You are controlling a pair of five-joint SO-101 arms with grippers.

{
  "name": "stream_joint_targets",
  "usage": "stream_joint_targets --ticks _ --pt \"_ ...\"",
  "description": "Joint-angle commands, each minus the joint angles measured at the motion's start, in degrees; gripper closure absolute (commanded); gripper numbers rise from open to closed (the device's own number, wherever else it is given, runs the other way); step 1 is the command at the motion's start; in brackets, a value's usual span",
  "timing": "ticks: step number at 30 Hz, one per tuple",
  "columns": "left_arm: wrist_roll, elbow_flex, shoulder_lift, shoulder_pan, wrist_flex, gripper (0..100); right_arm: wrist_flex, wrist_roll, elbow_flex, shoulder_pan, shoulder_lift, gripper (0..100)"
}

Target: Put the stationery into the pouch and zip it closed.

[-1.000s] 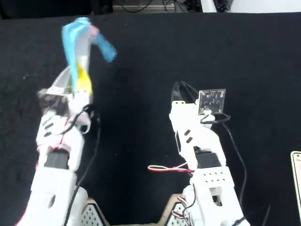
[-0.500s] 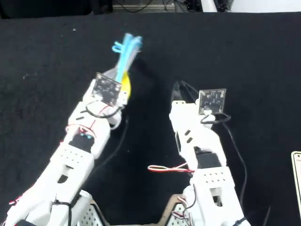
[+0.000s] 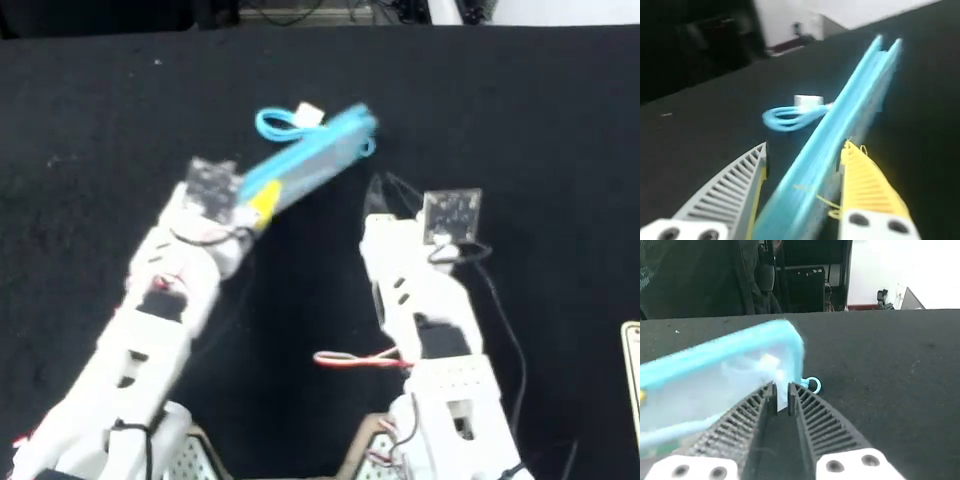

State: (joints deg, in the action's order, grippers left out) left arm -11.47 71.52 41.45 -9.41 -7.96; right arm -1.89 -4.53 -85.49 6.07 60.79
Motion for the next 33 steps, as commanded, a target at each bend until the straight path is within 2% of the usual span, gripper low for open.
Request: stream_joint_targets --ticks 1,10,18,25,27,31,33 --pt "0.6 -2.8 0.2 10.0 -0.6 77 -1.6 -0.4 0.3 -0.9 1.4 94.9" --pt "0.5 -1.5 1.0 22.6 0.8 76 -1.6 -0.4 0.1 -0.9 1.4 94.9" --pt "-5.8 3.1 9.0 31.9 7.6 76 -1.3 -0.4 0.1 -0.9 1.4 94.9" --pt "-5.6 13.8 25.3 35.4 17.4 77 -1.6 -0.4 0.4 -0.9 1.8 94.9" --pt "-5.6 16.7 31.6 35.8 21.7 82 -1.6 -0.4 0.6 -0.9 1.8 94.9" --pt "-5.5 22.6 46.0 36.4 30.5 98 -1.7 -0.4 1.5 -0.9 1.8 94.9" --pt "-5.5 25.7 53.7 35.9 35.3 95 -1.7 -0.4 2.2 -1.1 1.8 94.9"
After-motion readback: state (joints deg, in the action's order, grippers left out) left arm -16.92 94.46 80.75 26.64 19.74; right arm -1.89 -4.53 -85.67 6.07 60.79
